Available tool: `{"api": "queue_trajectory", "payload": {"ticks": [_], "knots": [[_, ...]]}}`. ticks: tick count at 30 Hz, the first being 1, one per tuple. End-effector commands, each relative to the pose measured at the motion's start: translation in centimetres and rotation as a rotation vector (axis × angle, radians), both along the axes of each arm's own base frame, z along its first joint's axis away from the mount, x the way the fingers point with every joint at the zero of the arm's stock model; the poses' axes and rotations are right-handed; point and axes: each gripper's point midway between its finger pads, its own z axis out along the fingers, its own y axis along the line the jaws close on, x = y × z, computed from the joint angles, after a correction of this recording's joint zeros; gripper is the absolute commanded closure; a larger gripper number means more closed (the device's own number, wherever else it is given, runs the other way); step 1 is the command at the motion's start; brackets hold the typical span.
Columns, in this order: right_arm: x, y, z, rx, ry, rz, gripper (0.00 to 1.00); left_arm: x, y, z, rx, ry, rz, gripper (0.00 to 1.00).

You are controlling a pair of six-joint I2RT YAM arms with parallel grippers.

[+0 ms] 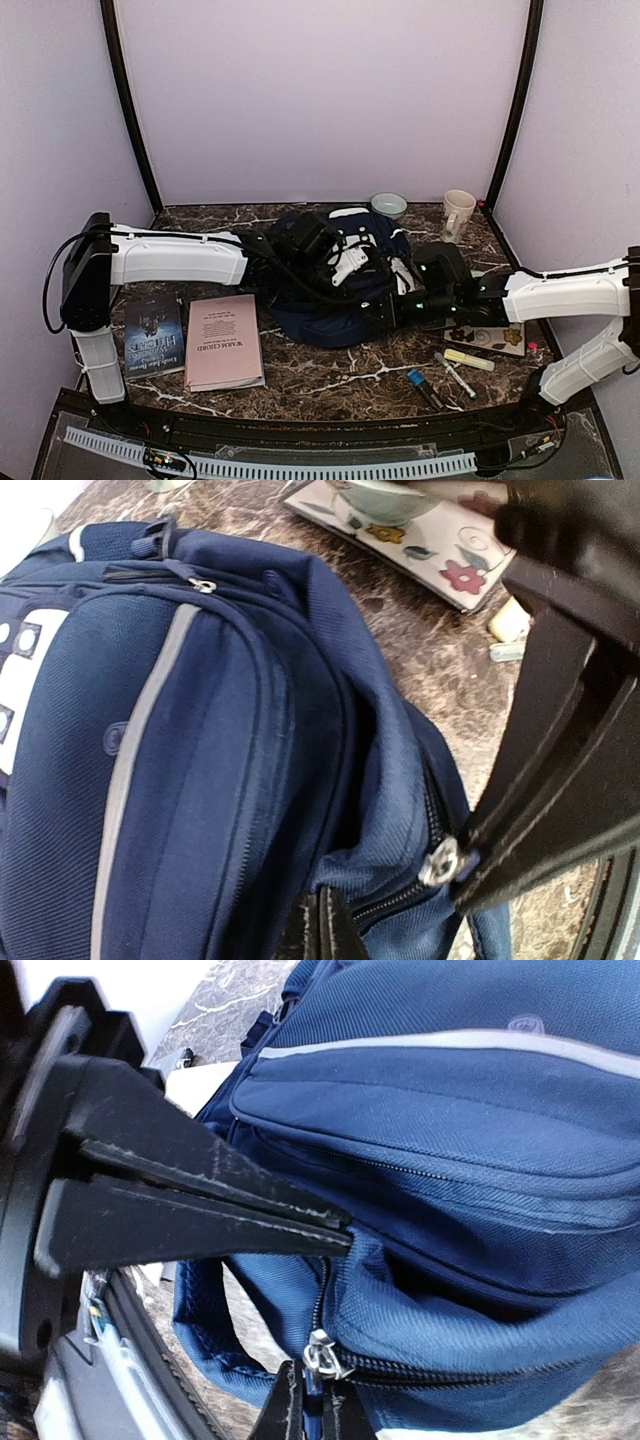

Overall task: Pack the student bag
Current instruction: Unzip the largest pocket of the student bag.

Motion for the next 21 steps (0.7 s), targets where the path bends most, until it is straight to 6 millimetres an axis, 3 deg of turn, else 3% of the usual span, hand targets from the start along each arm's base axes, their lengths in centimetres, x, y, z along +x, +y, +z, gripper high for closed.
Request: {"api": "queue_trajectory", "payload": {"ticks": [1, 7, 11, 14, 16, 18, 21], "knots": [[-1.6, 5.0, 5.5, 0.259, 0.069, 0.126, 1.0, 2.1, -2.8, 6.0, -0.172, -0.117, 0.039, 1.0], [0.3, 5.0, 3.3, 0.242, 0.095, 0.003, 1.0, 1.7, -3.0, 7.4, -0.211, -0.1, 0.044, 1.0], [-0.1, 5.9, 2.7, 0.224, 0.089, 0.073, 1.0, 1.7, -2.6, 7.6, -0.216, -0.109, 0.056, 1.0], [0.0, 5.0, 1.8, 0.15, 0.042, 0.091, 0.83, 2.1, -1.6, 6.9, -0.191, -0.141, 0.09, 1.0], [0.2, 3.8, 1.5, 0.098, -0.001, 0.083, 0.62, 2.4, -1.0, 6.4, -0.169, -0.165, 0.105, 1.0], [0.2, 2.8, 1.7, 0.057, -0.047, 0.089, 0.47, 2.4, -0.2, 5.9, -0.145, -0.192, 0.11, 1.0], [-0.1, 1.1, 1.7, 0.006, -0.121, 0.099, 0.37, 2.3, 1.1, 5.4, -0.109, -0.237, 0.103, 1.0]]}}
